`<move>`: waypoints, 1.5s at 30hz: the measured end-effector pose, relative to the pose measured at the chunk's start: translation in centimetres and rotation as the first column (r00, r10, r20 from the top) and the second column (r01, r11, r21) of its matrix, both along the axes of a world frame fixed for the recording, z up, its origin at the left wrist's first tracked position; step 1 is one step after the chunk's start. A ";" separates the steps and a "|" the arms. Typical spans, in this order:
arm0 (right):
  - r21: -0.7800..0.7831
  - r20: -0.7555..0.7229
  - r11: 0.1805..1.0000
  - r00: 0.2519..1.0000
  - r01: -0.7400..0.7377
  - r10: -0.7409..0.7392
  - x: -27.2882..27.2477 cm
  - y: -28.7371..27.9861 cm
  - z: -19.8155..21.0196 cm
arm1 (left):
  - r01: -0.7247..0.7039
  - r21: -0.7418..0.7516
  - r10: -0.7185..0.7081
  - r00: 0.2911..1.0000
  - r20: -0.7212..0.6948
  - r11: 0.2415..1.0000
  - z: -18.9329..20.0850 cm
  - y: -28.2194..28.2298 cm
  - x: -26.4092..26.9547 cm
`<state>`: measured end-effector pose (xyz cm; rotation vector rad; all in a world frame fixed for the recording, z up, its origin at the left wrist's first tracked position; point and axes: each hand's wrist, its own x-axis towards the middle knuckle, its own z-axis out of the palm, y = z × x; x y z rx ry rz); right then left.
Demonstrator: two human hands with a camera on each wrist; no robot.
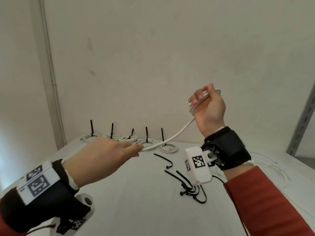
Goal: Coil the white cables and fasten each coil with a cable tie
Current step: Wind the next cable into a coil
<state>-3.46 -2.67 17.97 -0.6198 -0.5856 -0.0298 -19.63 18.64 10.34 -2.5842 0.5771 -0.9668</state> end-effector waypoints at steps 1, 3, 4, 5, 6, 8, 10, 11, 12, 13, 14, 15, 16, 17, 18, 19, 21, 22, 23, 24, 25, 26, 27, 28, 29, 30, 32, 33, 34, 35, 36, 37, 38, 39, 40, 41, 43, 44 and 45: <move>-0.081 0.022 0.996 0.999 0.036 -0.034 0.0 0.3 -0.4 | -0.006 0.009 0.006 1.000 0.012 1.000 0.3 0.1 -0.2; -0.284 0.102 0.950 0.989 0.128 -0.103 -0.2 0.8 -1.3 | -0.024 0.029 0.023 0.999 0.032 0.999 0.9 0.6 -0.3; -0.386 0.150 0.907 0.982 0.166 -0.116 -0.5 1.0 -1.8 | -0.033 0.036 0.032 0.999 0.040 0.999 1.1 0.9 -0.3; -0.478 0.198 0.857 0.974 0.192 -0.108 -0.8 1.1 -2.2 | -0.042 0.037 0.040 0.998 0.054 0.998 1.4 1.1 -0.3; -0.565 0.251 0.796 0.964 0.218 -0.087 -1.1 1.2 -2.7 | -0.057 0.028 0.055 0.997 0.055 0.998 1.7 1.3 -0.4; -0.728 0.381 0.612 0.925 0.309 -0.015 -1.9 1.3 -3.5 | -0.072 0.006 0.072 0.996 0.051 0.997 2.4 1.6 -0.5; -0.822 0.491 0.379 0.866 0.425 0.093 -2.5 1.4 -4.3 | -0.072 0.006 0.071 0.996 0.049 0.997 2.9 1.9 -0.4; -0.837 0.526 0.271 0.836 0.475 0.157 -2.9 1.5 -4.8 | -0.066 0.012 0.065 0.996 0.060 0.998 3.2 2.0 -0.3; -0.836 0.548 0.177 0.806 0.520 0.223 -3.3 1.6 -5.1 | -0.062 0.016 0.061 0.996 0.071 0.998 3.4 2.1 -0.1; -0.827 0.557 0.104 0.780 0.552 0.285 -3.7 1.8 -5.5 | -0.055 0.012 0.053 0.995 0.083 0.998 3.7 2.3 0.1; -0.819 0.555 0.054 0.763 0.572 0.331 -4.0 1.9 -5.7 | -0.045 0.005 0.044 0.995 0.088 0.999 4.0 2.5 0.3; -0.817 0.551 0.043 0.756 0.575 0.353 -4.3 1.9 -6.0 | -0.032 -0.004 0.033 0.995 0.094 0.999 4.3 2.7 0.5; -0.824 0.546 0.068 0.757 0.562 0.359 -4.6 2.0 -6.2 | -0.017 -0.015 0.018 0.994 0.104 1.000 4.5 2.9 0.7; -0.835 0.538 0.105 0.762 0.539 0.361 -4.8 1.9 -6.3 | -0.004 -0.029 0.007 0.994 0.111 1.000 4.7 3.1 1.0; -0.848 0.522 0.132 0.769 0.513 0.368 -5.2 1.8 -6.2 | 0.009 -0.041 -0.005 0.994 0.113 0.999 4.9 3.3 1.2; -0.863 0.500 0.146 0.778 0.483 0.380 -5.4 1.7 -6.1 | 0.023 -0.052 -0.017 0.994 0.111 0.998 4.9 3.4 1.4; -0.905 0.424 0.185 0.802 0.382 0.420 -5.7 1.5 -5.9 | 0.059 -0.084 -0.051 0.994 0.100 0.995 4.8 3.7 2.0; -0.933 0.357 0.210 0.822 0.292 0.444 -5.8 1.4 -5.7 | 0.085 -0.112 -0.075 0.993 0.091 0.990 4.7 3.8 2.4; -0.955 0.274 0.239 0.839 0.178 0.471 -5.6 1.2 -5.5 | 0.112 -0.154 -0.101 0.992 0.081 0.982 4.6 4.0 2.7; -0.961 0.185 0.271 0.843 0.048 0.506 -5.3 1.0 -5.4 | 0.141 -0.214 -0.130 0.989 0.064 0.967 4.5 4.3 3.1; -0.949 0.101 0.302 0.829 -0.085 0.550 -5.0 0.7 -5.2 | 0.167 -0.285 -0.162 0.986 0.042 0.944 4.5 4.7 3.4; -0.920 0.035 0.329 0.795 -0.211 0.606 -4.6 0.4 -5.0 | 0.185 -0.357 -0.189 0.982 0.025 0.916 4.6 5.0 3.7; -0.880 -0.008 0.349 0.744 -0.323 0.668 -4.2 0.0 -5.0 | 0.190 -0.417 -0.201 0.979 0.018 0.889 4.6 5.4 4.0; -0.834 -0.030 0.361 0.688 -0.417 0.725 -3.8 -0.4 -4.9 | 0.179 -0.470 -0.198 0.980 0.010 0.864 4.6 5.8 4.2; -0.787 -0.041 0.367 0.635 -0.496 0.771 -3.4 -0.7 -4.8 | 0.153 -0.519 -0.182 0.983 -0.005 0.841 4.6 6.2 4.3; -0.737 -0.044 0.371 0.587 -0.565 0.808 -3.2 -1.0 -4.8 | 0.121 -0.561 -0.166 0.986 -0.030 0.819 4.4 6.7 4.4; -0.623 -0.021 0.372 0.490 -0.688 0.872 -2.7 -1.6 -4.7 | 0.085 -0.627 -0.159 0.985 -0.063 0.774 3.9 7.4 4.5; -0.565 0.004 0.372 0.448 -0.736 0.894 -2.6 -1.8 -4.6 | 0.073 -0.653 -0.160 0.984 -0.074 0.754 3.6 7.6 4.6; -0.510 0.033 0.378 0.422 -0.772 0.906 -2.5 -1.9 -4.5 | 0.063 -0.675 -0.160 0.984 -0.083 0.735 3.3 7.8 4.6; -0.461 0.064 0.390 0.409 -0.797 0.911 -2.5 -2.0 -4.4 | 0.056 -0.692 -0.162 0.983 -0.089 0.719 2.9 7.8 4.7; -0.415 0.095 0.404 0.403 -0.815 0.910 -2.4 -2.1 -4.2 | 0.058 -0.709 -0.173 0.981 -0.091 0.703 2.5 7.7 4.8; -0.368 0.126 0.419 0.402 -0.830 0.907 -2.4 -2.1 -4.1 | 0.067 -0.725 -0.190 0.978 -0.089 0.686 2.1 7.5 4.9; -0.323 0.154 0.435 0.407 -0.841 0.900 -2.4 -2.1 -3.9 | 0.084 -0.740 -0.213 0.974 -0.081 0.667 1.7 7.2 5.0; -0.276 0.180 0.454 0.418 -0.847 0.890 -2.3 -2.1 -3.7 | 0.104 -0.754 -0.230 0.971 -0.065 0.649 1.4 7.0 5.2; -0.229 0.204 0.472 0.433 -0.851 0.878 -2.2 -2.2 -3.6 | 0.123 -0.758 -0.237 0.971 -0.043 0.641 1.0 6.8 5.3; -0.181 0.225 0.487 0.446 -0.854 0.866 -2.1 -2.3 -3.4 | 0.136 -0.753 -0.229 0.973 -0.020 0.644 0.8 6.6 5.5; -0.081 0.257 0.518 0.485 -0.851 0.836 -1.7 -2.6 -3.1 | 0.155 -0.734 -0.199 0.980 0.028 0.661 0.3 6.4 5.7; -0.034 0.270 0.540 0.513 -0.841 0.815 -1.3 -2.8 -3.0 | 0.163 -0.719 -0.188 0.981 0.047 0.675 0.1 6.3 5.8; 0.010 0.280 0.567 0.547 -0.823 0.789 -1.0 -3.0 -2.9 | 0.168 -0.702 -0.179 0.982 0.059 0.692 -0.1 6.1 5.9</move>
